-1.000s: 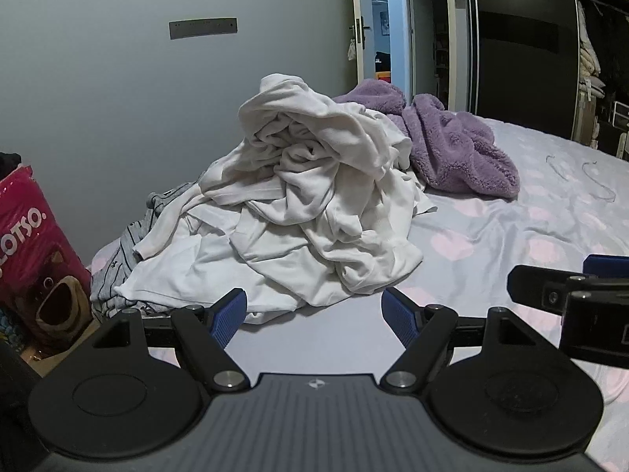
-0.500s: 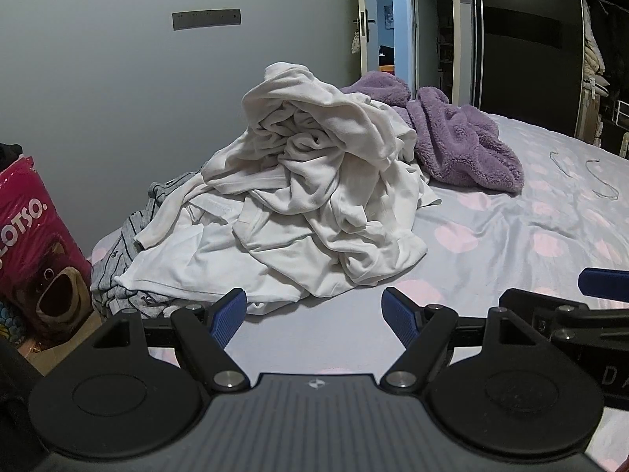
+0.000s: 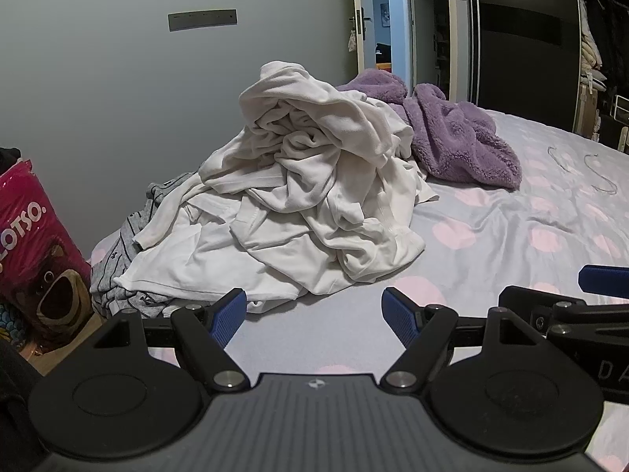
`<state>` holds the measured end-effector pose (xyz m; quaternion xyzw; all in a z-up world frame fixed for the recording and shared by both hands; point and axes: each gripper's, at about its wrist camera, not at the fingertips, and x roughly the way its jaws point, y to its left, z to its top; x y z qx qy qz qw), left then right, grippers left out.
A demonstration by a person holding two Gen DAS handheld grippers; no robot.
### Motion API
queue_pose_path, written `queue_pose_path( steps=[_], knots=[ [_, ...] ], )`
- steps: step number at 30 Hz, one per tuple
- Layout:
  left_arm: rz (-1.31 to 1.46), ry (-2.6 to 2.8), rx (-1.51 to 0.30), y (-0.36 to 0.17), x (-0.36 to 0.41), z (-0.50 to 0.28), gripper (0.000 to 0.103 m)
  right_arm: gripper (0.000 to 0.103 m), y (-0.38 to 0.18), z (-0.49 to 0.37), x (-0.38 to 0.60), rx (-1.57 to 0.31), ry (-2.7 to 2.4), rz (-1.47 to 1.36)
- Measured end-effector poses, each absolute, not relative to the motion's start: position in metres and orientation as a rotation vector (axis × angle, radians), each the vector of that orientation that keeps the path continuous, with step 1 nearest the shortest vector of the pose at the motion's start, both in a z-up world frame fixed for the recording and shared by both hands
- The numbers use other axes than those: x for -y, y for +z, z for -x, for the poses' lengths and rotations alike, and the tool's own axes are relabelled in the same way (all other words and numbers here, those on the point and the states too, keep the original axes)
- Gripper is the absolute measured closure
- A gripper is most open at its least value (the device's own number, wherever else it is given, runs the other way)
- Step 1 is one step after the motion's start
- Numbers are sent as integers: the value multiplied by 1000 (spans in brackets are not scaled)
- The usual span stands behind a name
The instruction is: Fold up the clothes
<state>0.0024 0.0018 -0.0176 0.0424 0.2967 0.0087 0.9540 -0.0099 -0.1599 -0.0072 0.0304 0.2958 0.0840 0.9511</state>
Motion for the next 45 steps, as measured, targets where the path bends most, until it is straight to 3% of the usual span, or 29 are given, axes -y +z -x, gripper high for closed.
queue_pose_path(
  steps=[45],
  knots=[
    [-79, 26, -665, -11, -2, -20, 28, 21, -3, -4, 159, -617, 178, -51]
  ],
)
